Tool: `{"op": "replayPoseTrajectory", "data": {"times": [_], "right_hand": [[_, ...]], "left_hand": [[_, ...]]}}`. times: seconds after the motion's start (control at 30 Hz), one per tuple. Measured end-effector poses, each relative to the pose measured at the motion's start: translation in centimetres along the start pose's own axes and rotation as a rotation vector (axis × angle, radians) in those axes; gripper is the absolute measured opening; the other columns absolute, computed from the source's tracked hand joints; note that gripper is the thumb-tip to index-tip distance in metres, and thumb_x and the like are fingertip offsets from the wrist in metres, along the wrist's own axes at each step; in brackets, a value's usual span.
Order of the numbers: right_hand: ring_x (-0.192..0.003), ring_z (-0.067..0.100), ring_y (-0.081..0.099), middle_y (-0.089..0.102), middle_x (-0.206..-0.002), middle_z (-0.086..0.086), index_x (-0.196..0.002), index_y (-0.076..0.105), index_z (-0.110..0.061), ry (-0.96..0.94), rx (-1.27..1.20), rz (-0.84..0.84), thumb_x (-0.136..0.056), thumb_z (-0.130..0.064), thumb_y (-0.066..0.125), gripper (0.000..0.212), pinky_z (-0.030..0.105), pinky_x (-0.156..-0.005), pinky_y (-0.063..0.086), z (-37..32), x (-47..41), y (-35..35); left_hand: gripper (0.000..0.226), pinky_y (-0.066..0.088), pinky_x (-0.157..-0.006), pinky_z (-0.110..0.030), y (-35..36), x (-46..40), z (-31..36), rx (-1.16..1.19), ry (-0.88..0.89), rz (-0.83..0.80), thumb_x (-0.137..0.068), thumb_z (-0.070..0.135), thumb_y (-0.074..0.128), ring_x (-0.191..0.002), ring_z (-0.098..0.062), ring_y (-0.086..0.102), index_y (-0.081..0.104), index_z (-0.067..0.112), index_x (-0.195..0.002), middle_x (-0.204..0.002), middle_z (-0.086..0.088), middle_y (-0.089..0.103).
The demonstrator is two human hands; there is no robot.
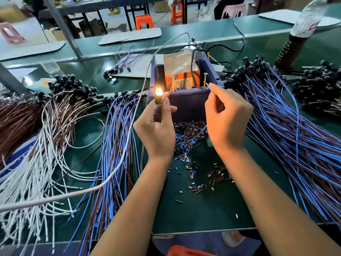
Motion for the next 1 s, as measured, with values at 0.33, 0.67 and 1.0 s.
{"op": "replayPoseTrajectory", "data": {"times": [0.33,0.67,1.0], "right_hand": [[-0.069,0.007,0.058,0.077,-0.083,0.010,-0.111,0.079,0.002,-0.001,-0.003,0.004,-0.099,-0.002,0.062,0.021,0.000,-0.069,0.035,0.1,0.1,-0.1],[-0.084,0.016,0.074,0.079,-0.100,0.008,-0.118,0.076,-0.001,0.171,-0.108,0.009,-0.098,-0.006,0.065,0.023,0.028,-0.078,0.060,0.8,1.4,-1.6],[-0.084,0.024,0.070,0.074,-0.102,0.010,-0.129,0.072,-0.008,0.541,-0.169,0.027,-0.097,-0.010,0.060,0.034,0.045,-0.081,0.059,6.0,0.6,-5.5]], "left_hand": [[0.014,0.044,-0.059,-0.013,0.1,0.0,-0.5,-0.009,-0.025,0.000,-0.102,0.016,0.064,-0.066,-0.013,0.066,0.077,0.015,-0.107,-0.074,0.006,0.074],[0.015,0.051,-0.075,-0.016,-0.1,0.6,-0.8,0.129,-0.087,-0.091,-0.100,0.014,0.064,-0.079,-0.011,0.074,0.074,0.023,-0.106,-0.082,0.008,0.078],[0.032,0.022,-0.050,-0.027,6.7,2.2,6.6,0.345,-0.174,-0.413,-0.105,0.037,0.048,-0.052,-0.014,0.026,0.077,0.025,-0.108,-0.062,0.009,0.038]]}}
Point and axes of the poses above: each hand's wrist, its own x-axis away from the middle knuckle, its own y-axis out of the palm, z = x × y, the point moved 8 cm from there along -x, towards the middle knuckle
